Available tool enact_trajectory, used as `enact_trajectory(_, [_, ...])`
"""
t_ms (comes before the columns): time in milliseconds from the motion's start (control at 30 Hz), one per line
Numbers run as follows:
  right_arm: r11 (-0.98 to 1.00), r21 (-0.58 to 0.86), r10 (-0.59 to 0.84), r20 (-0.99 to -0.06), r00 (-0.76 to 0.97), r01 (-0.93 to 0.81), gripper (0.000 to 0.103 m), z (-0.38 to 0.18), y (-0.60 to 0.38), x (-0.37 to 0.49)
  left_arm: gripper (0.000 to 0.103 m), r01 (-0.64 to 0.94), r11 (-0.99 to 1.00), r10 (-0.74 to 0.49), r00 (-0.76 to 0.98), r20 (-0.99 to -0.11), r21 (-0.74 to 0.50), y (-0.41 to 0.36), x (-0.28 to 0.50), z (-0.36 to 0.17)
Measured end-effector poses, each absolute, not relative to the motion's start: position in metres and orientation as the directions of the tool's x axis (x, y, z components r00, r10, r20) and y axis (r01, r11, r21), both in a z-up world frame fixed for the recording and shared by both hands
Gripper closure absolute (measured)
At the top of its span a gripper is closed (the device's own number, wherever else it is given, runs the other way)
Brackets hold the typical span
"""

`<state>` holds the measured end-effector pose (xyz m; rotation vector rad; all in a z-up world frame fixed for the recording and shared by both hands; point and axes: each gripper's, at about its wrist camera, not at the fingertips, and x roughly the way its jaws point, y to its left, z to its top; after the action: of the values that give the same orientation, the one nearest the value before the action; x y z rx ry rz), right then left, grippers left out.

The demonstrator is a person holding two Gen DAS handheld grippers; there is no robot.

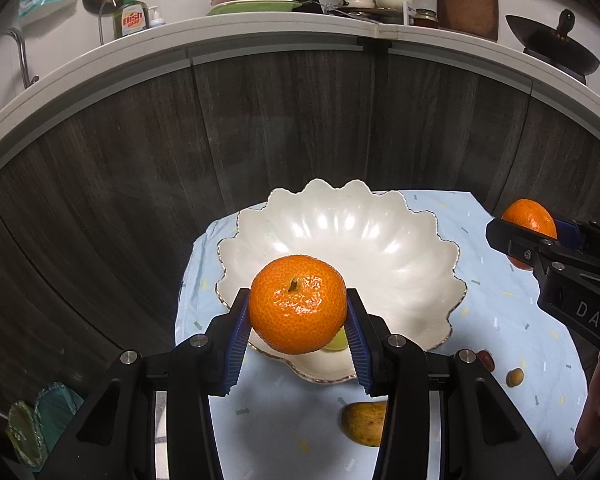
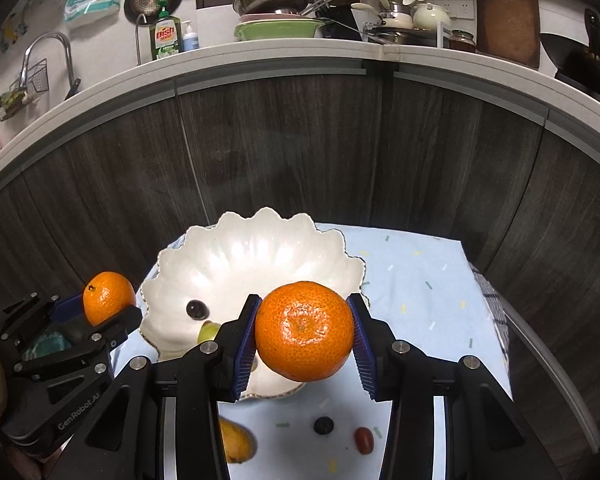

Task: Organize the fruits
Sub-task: 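Lift both mandarin oranges and carry them over the white bowl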

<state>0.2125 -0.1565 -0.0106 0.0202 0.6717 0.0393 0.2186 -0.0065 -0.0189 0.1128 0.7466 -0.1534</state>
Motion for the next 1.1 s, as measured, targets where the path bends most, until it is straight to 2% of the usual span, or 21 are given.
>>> enact_trajectory(1100, [0.997, 0.024, 0.068, -0.704, 0.707, -0.073, 0.059, -0.049, -0.138, 0.278, 0.059, 0.169, 0.985, -0.087, 0.654, -0.751, 0.034, 0.011, 0.280, -0.067])
